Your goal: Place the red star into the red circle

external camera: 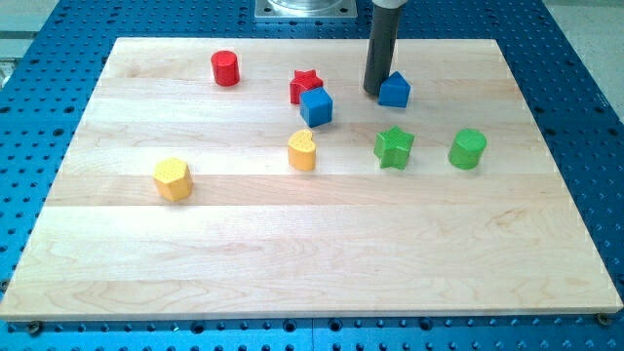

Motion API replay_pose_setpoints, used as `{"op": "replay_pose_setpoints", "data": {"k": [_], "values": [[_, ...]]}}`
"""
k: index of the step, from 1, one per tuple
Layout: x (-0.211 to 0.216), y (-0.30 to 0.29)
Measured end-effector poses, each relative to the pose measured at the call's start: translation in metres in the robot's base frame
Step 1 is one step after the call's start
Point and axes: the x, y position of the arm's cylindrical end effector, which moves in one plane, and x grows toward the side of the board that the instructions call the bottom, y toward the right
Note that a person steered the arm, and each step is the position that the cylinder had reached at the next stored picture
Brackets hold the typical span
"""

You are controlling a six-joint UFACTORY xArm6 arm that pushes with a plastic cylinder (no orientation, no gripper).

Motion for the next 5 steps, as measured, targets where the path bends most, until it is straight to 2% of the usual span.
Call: {"op": "replay_pose_setpoints", "data": {"k": [2,5], "values": [[-0.010,-0.019],[0.025,-0.052]]}}
